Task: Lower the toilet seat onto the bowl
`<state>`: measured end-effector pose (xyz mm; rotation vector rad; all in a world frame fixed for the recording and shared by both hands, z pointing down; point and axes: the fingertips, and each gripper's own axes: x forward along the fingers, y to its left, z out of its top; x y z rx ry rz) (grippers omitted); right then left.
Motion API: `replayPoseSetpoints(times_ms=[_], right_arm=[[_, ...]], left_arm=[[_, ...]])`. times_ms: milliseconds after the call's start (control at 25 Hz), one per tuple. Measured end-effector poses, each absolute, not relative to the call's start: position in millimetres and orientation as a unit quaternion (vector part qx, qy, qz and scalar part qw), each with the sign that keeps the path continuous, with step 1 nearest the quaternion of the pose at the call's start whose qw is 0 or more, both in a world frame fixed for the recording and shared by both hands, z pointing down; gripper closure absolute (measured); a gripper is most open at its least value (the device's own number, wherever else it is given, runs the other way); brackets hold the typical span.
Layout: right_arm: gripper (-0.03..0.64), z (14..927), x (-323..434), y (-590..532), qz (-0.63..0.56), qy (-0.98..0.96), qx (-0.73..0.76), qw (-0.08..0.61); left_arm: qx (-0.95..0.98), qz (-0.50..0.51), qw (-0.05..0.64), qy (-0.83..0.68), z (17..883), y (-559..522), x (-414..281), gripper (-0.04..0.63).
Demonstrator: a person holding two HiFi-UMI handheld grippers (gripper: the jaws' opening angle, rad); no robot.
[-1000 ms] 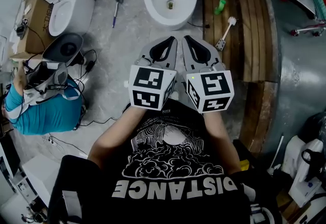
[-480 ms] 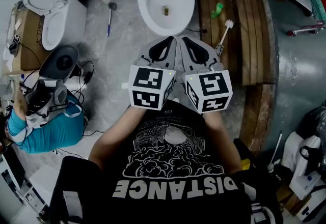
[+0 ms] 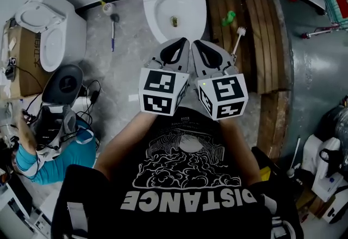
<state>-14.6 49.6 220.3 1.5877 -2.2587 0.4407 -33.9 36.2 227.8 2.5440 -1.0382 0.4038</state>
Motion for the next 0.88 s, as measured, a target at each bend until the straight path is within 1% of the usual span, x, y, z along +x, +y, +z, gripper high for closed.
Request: replayPoseSetpoints(times_ms=[480,880], right_arm=[[0.597,222.4,-37.5,-5.1,0.155,-0.791,0.564,0.179],[0.598,234.6,-27.7,-46.8,0.157,-0.795,0.561,0.172]], left_arm=[[0.908,0.135,0.185,-0.350,229.0,-17.0,-53.8,0.583],[0.903,0.140,0.187,-0.361,242.5,-56.9,-50.7,0.583]])
